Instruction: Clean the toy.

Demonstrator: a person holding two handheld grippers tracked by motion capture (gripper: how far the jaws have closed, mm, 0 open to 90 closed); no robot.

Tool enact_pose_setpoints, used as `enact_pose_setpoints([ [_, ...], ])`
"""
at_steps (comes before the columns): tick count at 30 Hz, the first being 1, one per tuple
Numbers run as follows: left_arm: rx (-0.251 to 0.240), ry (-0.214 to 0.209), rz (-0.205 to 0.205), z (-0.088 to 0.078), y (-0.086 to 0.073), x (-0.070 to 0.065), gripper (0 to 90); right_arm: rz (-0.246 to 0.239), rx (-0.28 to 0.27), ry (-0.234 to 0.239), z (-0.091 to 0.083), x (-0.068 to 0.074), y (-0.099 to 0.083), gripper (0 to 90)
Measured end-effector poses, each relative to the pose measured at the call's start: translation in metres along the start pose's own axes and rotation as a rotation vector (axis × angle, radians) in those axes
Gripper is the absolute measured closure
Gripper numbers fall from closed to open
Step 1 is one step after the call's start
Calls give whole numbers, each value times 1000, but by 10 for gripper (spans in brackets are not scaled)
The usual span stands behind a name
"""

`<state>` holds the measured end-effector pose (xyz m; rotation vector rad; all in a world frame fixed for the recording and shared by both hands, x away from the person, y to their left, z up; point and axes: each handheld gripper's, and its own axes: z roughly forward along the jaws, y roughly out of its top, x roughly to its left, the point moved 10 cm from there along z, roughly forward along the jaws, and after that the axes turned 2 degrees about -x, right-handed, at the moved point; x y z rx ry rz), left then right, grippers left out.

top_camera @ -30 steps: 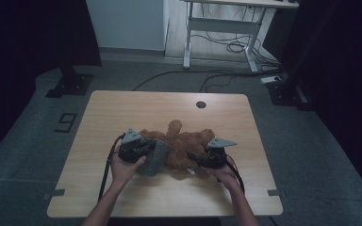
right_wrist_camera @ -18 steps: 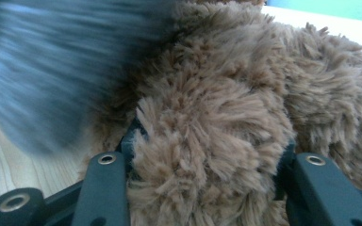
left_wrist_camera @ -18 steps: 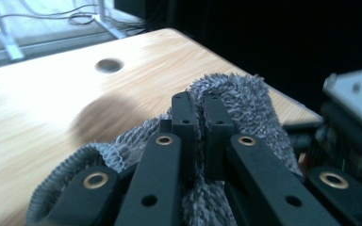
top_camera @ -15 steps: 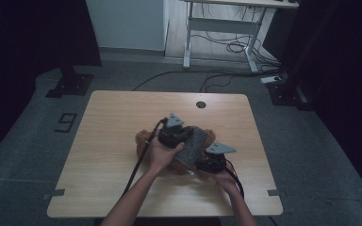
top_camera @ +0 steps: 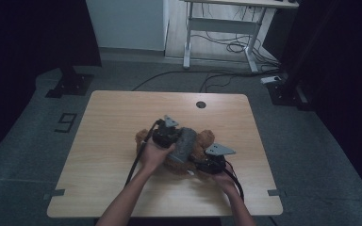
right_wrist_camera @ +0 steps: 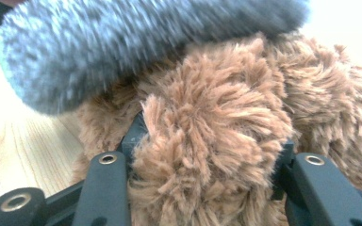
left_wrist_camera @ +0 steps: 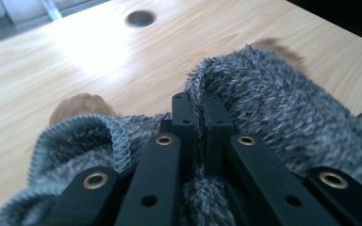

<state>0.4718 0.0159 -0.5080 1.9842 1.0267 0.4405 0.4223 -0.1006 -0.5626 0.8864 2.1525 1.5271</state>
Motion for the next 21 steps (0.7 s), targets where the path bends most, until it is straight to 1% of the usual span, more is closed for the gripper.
enact_pose_setpoints([
  [1, -15, -4, -23, -8, -2, 8, 855, 1, -2, -1, 0, 0, 0, 506],
  [2, -28, 3, -37, -16, -4, 17, 855, 0, -4, -1, 0, 0, 0, 507],
  [4, -42, 46, -51, -32, -9, 36, 855, 3, -5, -2, 0, -1, 0, 507],
  [5, -38, 61, -58, -38, -14, 45, 856, 7, -8, -2, 0, -1, 0, 506],
  [7, -48, 59, -98, -48, -24, 62, 856, 14, -10, 3, 0, -2, 0, 506],
  [8, -48, 59, -98, -48, -24, 62, 856, 13, -11, 4, 0, -2, 0, 507],
  [9, -53, 77, -121, -57, -35, 75, 856, 12, -10, 3, 0, -2, 0, 506],
  [11, -46, 108, -136, -62, -47, 89, 857, 12, -9, 2, 0, -2, 0, 506],
  [12, -35, 126, -147, -63, -53, 96, 857, 16, -13, 1, 0, -2, 0, 506],
  [13, -24, 136, -168, -63, -60, 103, 857, 18, -14, 1, 0, -2, -1, 505],
  [14, -9, 137, -193, -61, -69, 109, 857, 21, -16, 0, 0, -2, -1, 505],
  [16, 29, 131, -226, -52, -87, 116, 857, 26, -18, 0, 0, -3, -1, 505],
  [18, 60, 109, -247, -41, -104, 118, 858, 32, -21, 3, 0, -3, -1, 505],
  [19, 68, 99, -257, -37, -110, 118, 857, 32, -22, 5, 0, -3, -1, 504],
  [21, 58, 79, -273, -33, -112, 117, 858, 33, -24, 7, 0, -4, -2, 504],
])
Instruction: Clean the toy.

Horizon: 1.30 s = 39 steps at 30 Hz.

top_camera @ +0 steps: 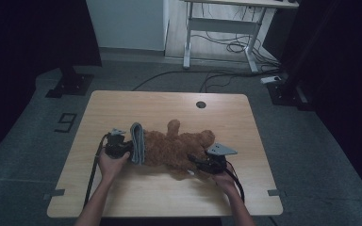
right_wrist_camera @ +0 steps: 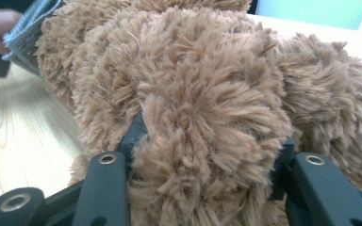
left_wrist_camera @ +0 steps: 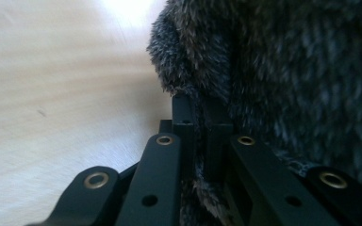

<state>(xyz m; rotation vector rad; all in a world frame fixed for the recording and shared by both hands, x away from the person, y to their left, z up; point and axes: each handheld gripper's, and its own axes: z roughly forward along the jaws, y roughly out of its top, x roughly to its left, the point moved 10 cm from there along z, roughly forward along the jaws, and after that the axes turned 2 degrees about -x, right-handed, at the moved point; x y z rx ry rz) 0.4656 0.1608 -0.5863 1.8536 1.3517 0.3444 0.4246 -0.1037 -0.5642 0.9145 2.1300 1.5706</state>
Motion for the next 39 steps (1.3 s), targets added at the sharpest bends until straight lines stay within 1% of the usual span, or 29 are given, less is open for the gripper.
enact_pose_setpoints([
  [2, -18, -13, 1, -2, 6, -3, 858, 2, -1, 0, 0, -1, 0, 504],
  [4, -28, -18, 16, -5, 14, -8, 858, -2, 1, -5, 1, -4, 0, 504],
  [8, -50, -39, 31, -11, 27, -21, 858, -15, 2, -24, 2, -15, 3, 503],
  [10, -70, -58, 34, -16, 34, -27, 858, -16, -3, -30, 2, -20, 3, 503],
  [12, -93, -66, 43, -22, 42, -33, 858, -19, -10, -28, 1, -22, 3, 503],
  [13, -107, -76, 45, -26, 48, -37, 858, -21, -11, -26, 1, -22, 3, 503],
  [15, -142, -119, 32, -33, 63, -48, 858, -30, -8, -25, 1, -22, 3, 504],
  [17, -178, -164, 40, -37, 80, -68, 859, -28, -10, -24, 2, -21, 3, 504],
  [18, -188, -192, 55, -36, 87, -81, 859, -29, -12, -23, 2, -20, 4, 503],
  [19, -188, -220, 72, -34, 92, -97, 859, -30, -12, -23, 2, -19, 4, 503],
  [21, -175, -260, 134, -26, 98, -131, 859, -29, -10, -29, 2, -17, 4, 503],
  [24, -163, -301, 232, -12, 102, -181, 859, -28, -8, -27, 1, -16, 3, 503],
  [26, -150, -314, 279, -3, 103, -208, 858, -27, -7, -30, 1, -16, 3, 502],
  [27, -142, -305, 307, 4, 102, -218, 858, -27, -8, -31, 1, -16, 3, 502],
  [28, -132, -286, 333, 11, 102, -225, 857, -28, -7, -31, 0, -16, 3, 502],
  [30, -97, -244, 362, 28, 98, -232, 856, -30, -7, -31, 0, -15, 3, 502],
  [31, -79, -208, 378, 37, 96, -231, 855, -28, -7, -30, 0, -15, 2, 502],
  [32, -63, -183, 385, 46, 93, -229, 855, -29, -11, -31, -1, -15, 2, 502],
  [33, -47, -171, 383, 52, 89, -226, 854, -29, -14, -32, -1, -15, 2, 502],
  [34, -44, -165, 381, 57, 87, -222, 854, -28, -14, -34, -1, -15, 2, 502],
  [36, -53, -156, 364, 57, 86, -217, 856, -27, -11, -35, 0, -15, 1, 502],
  [37, -55, -141, 364, 56, 87, -213, 856, -28, -10, -35, 0, -14, 1, 502],
  [39, -54, -82, 389, 53, 90, -203, 857, -33, -8, -37, 0, -14, 1, 502],
])
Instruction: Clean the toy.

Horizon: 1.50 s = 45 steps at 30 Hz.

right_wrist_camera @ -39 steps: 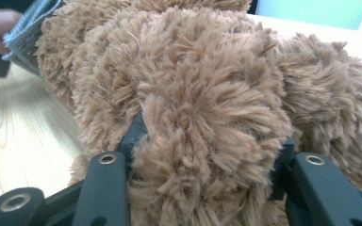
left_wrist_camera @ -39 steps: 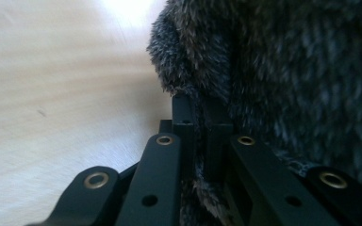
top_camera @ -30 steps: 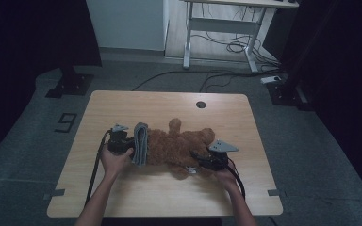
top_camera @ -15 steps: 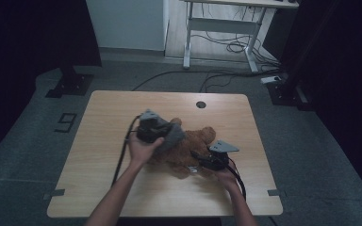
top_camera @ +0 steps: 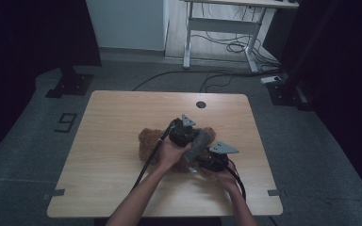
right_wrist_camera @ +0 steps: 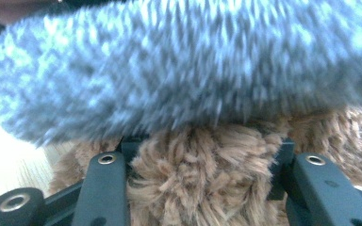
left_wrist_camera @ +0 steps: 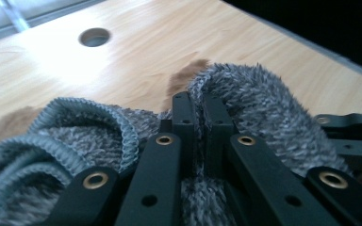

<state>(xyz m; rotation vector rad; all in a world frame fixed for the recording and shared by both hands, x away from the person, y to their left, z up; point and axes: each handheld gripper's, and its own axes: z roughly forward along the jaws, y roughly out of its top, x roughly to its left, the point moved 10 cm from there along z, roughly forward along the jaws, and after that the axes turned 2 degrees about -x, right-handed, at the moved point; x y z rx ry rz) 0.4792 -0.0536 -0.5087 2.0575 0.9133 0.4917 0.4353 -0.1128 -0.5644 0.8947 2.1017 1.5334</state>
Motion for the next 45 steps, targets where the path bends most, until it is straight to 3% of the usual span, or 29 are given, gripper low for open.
enact_pose_setpoints([
  [3, 18, 27, -24, -7, -7, 18, 856, 1, -3, -1, 0, 0, 0, 502],
  [9, 14, 20, -73, -30, -21, 42, 857, 2, -6, -5, 0, 1, 0, 503],
  [15, 4, 94, -84, -62, -33, 77, 856, 8, -7, -8, -1, 1, -1, 503],
  [17, 11, 122, -105, -71, -42, 93, 857, 10, -7, -8, -1, 0, -1, 502],
  [19, 10, 121, -146, -79, -52, 105, 857, 14, -7, -8, -1, 0, -1, 502],
  [23, 19, 165, -183, -89, -74, 128, 858, 15, -11, -11, -1, 1, -1, 502],
  [26, 80, 197, -217, -88, -102, 144, 858, 19, -12, -10, -2, 1, -2, 502],
  [27, 101, 190, -236, -85, -113, 147, 859, 20, -11, -10, -2, 1, -2, 502],
  [29, 121, 146, -270, -79, -129, 145, 859, 28, -13, -9, -2, 0, -2, 502],
  [32, 88, 120, -296, -78, -129, 142, 861, 31, -15, -8, -1, 0, -2, 502],
  [34, 50, 117, -291, -85, -117, 142, 862, 30, -15, -9, -2, -1, -2, 502],
  [38, -44, 112, -236, -104, -76, 132, 862, 36, -17, -10, -2, -1, -3, 503],
  [40, -84, 74, -209, -109, -56, 117, 860, 34, -19, -9, -2, -1, -2, 503],
  [42, -112, 9, -195, -106, -37, 95, 859, 27, -20, -10, -2, 0, -2, 503],
  [45, -103, -50, -130, -89, -13, 60, 859, 27, -25, -20, -1, 2, -1, 505],
])
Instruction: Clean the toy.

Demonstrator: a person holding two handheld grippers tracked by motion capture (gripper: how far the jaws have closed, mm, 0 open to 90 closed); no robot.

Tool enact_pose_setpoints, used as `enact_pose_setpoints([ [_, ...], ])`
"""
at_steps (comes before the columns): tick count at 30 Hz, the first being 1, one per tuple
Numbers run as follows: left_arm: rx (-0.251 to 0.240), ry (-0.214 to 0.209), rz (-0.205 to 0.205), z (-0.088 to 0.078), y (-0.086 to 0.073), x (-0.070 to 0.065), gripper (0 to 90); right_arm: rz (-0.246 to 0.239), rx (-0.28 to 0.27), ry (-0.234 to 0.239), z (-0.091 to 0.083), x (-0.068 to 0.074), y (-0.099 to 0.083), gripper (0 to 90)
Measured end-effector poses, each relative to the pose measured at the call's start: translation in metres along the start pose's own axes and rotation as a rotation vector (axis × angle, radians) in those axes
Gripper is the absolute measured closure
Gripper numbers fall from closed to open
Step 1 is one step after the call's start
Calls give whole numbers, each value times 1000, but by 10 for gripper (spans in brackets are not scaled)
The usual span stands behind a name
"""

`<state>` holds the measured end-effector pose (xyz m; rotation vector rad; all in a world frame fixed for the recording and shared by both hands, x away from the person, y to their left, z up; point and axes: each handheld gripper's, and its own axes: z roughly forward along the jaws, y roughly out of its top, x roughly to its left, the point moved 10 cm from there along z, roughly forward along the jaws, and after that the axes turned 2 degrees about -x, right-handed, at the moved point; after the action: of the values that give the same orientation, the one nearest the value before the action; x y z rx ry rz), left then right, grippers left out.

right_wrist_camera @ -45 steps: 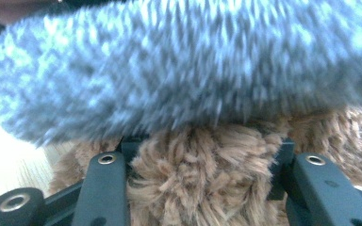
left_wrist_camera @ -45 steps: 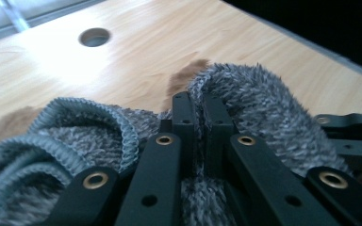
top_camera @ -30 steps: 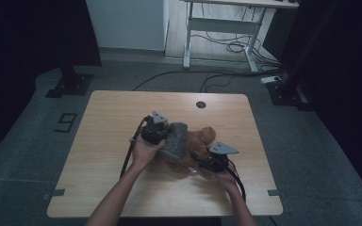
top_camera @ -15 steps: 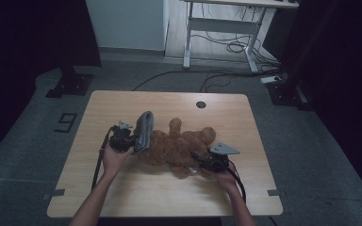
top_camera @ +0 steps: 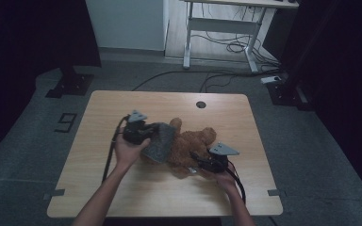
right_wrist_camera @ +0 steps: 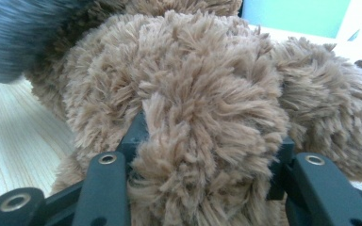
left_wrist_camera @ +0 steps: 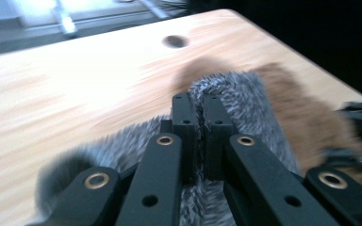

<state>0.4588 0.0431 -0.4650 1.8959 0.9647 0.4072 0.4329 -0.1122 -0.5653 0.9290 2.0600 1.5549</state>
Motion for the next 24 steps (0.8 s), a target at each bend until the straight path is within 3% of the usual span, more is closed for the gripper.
enact_pose_setpoints([
  [3, 15, -63, 43, 30, 15, -39, 858, -1, 1, 1, 0, 1, 0, 505],
  [5, 33, -74, 84, 51, 23, -62, 858, -2, 0, 1, -1, 1, 0, 504],
  [7, 56, -36, 137, 72, 28, -75, 857, -4, 0, 1, -1, 1, 0, 505],
  [8, 67, 9, 178, 83, 29, -77, 856, -3, -1, 3, -1, 1, 0, 504],
  [10, 115, 83, 242, 104, 22, -75, 854, -4, -1, 4, -1, 1, -1, 505],
  [12, 184, 115, 256, 120, 5, -69, 854, -3, 3, 7, -2, 1, -1, 504],
  [14, 182, 126, 247, 123, -3, -60, 855, 2, 7, 4, -1, 0, -1, 504],
  [16, 178, 129, 206, 116, -3, -51, 855, 3, 6, 6, 0, 0, -1, 504],
  [18, 195, 171, 212, 106, -4, -36, 855, -2, 7, 7, 0, 0, -1, 504],
  [20, 198, 186, 197, 93, -9, -19, 855, -2, 9, 5, -1, 0, -1, 504],
  [24, 150, 147, 115, 62, -18, 0, 856, -8, 8, 8, 0, 2, -1, 504],
])
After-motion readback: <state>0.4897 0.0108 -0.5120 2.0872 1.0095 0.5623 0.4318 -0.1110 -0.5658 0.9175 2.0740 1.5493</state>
